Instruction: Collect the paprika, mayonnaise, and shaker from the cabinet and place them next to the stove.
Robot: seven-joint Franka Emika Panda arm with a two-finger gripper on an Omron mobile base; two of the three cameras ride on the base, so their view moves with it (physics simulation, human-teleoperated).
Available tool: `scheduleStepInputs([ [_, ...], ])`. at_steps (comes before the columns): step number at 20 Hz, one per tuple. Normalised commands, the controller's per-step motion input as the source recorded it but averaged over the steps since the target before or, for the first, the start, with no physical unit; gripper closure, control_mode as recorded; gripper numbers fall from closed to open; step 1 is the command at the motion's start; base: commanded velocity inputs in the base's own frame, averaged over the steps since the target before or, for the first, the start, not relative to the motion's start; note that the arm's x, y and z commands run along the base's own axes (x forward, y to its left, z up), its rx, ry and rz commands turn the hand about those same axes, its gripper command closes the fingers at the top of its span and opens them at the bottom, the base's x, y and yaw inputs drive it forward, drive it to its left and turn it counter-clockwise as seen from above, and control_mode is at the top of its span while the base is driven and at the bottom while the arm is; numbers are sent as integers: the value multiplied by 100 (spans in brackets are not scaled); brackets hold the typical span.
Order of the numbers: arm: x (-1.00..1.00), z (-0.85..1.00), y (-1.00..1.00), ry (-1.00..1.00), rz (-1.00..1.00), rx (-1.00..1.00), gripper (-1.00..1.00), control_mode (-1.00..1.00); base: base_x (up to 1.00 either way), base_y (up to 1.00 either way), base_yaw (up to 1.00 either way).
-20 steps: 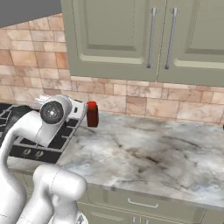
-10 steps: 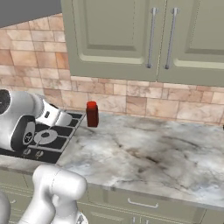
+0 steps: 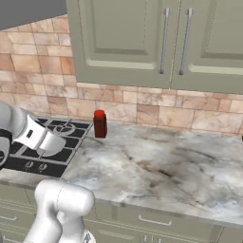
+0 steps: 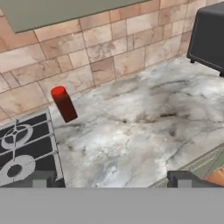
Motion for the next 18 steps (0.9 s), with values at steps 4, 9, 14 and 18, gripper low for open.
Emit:
scheduleStepInputs([
  [4, -7, -17, 2, 8, 0, -6, -100, -100, 0, 0, 0],
  [9, -12, -5, 1, 0, 0, -1, -100, -100, 0, 0, 0],
  [14, -12, 0, 0, -1, 0, 0, -100, 100, -68, -19, -2],
  [18, 0, 0, 0, 0, 0, 0, -100, 100, -92, -49, -11],
])
